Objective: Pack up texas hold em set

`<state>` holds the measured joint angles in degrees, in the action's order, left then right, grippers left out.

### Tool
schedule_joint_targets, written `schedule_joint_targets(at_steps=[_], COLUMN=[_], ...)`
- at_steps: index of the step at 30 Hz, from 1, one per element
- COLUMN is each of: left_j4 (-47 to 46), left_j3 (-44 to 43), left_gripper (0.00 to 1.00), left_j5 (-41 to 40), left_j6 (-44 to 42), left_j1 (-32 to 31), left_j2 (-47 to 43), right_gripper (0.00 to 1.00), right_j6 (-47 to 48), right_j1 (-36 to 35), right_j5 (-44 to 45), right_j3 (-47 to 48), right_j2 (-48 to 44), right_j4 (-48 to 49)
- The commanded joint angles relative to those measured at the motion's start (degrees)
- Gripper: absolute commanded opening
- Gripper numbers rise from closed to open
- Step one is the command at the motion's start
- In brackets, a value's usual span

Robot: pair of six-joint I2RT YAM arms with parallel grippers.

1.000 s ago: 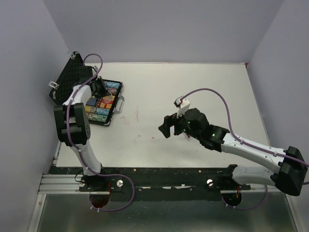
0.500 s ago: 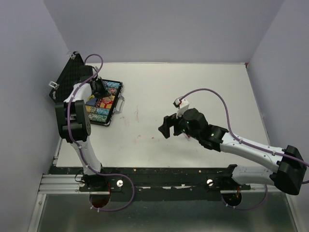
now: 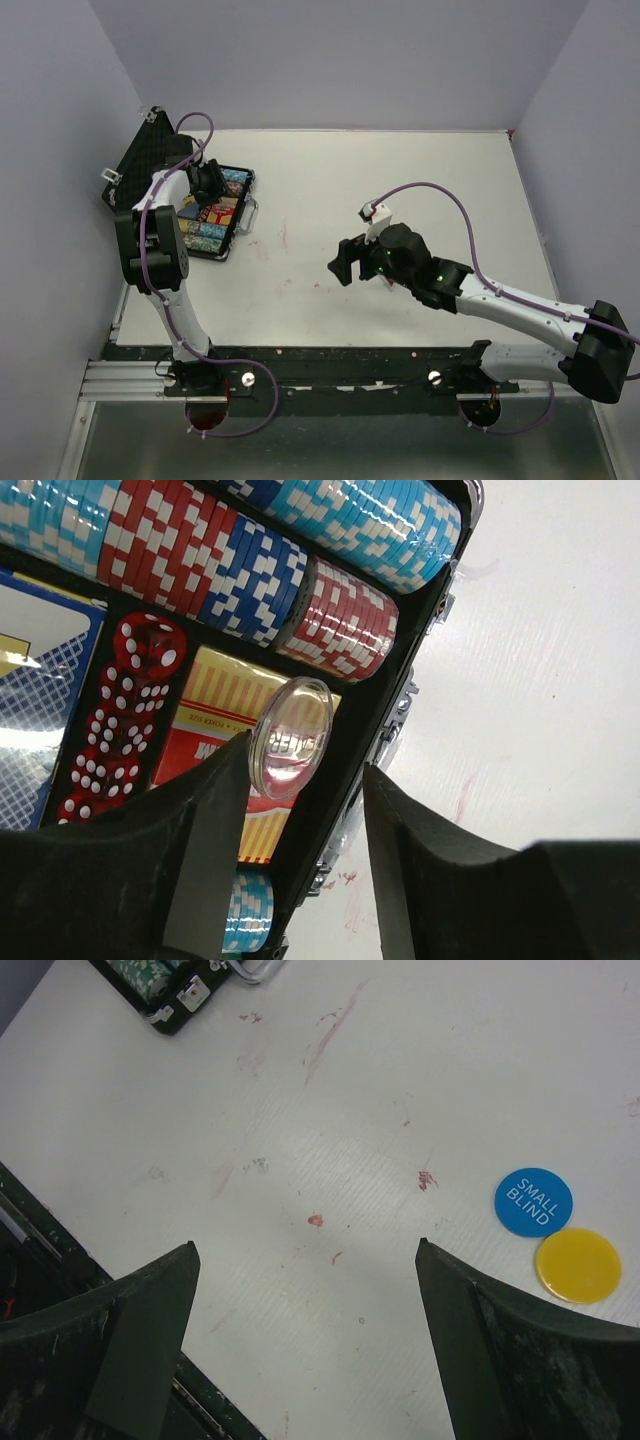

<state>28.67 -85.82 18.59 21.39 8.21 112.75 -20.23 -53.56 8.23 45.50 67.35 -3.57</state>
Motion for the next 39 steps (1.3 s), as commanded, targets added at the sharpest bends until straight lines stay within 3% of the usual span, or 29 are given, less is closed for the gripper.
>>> schedule_joint_targets(at_steps=[1, 2, 4, 13, 22, 34, 39], left_j4=[2.1, 2.3, 2.4, 2.1, 0.2, 4.0, 4.4], left_j3=[-2.2, -2.2, -2.2, -2.2, 0.5, 5.7, 13.9], left_gripper=[0.59, 0.67, 0.69, 0.72, 0.73, 0.74, 0.74], left_j5=[-2.2, -2.7, -3.8, -4.4, -7.4, -2.3, -1.2], left_j6=[-0.5, -0.5, -0.7, -1.9, -4.1, -6.3, -7.2], left_j1=[-0.3, -0.4, -0.5, -2.3, -4.3, -11.5, -14.9], left_j2=[1.1, 0.9, 0.6, -0.8, -9.8, -27.3, -35.7], right_gripper=[0.96, 0.96, 0.96, 0.96, 0.98, 0.95, 0.96], right_j6=[-0.8, -0.8, -0.7, -2.0, -5.0, -6.1, -3.0], right_j1=[-0.4, -0.4, -0.3, -0.3, 0.4, 17.1, 20.9], right_j5=[-0.6, -0.6, -0.4, 2.6, 8.4, 1.9, 3.4], right_j3=[1.5, 1.5, 1.5, 1.4, 2.1, 0.6, 2.3], right_j2=[0.5, 0.3, 0.5, 0.1, 1.5, 5.5, 10.2], right_j4=[-1.5, -1.4, -1.5, -2.3, -6.9, -14.2, -17.4])
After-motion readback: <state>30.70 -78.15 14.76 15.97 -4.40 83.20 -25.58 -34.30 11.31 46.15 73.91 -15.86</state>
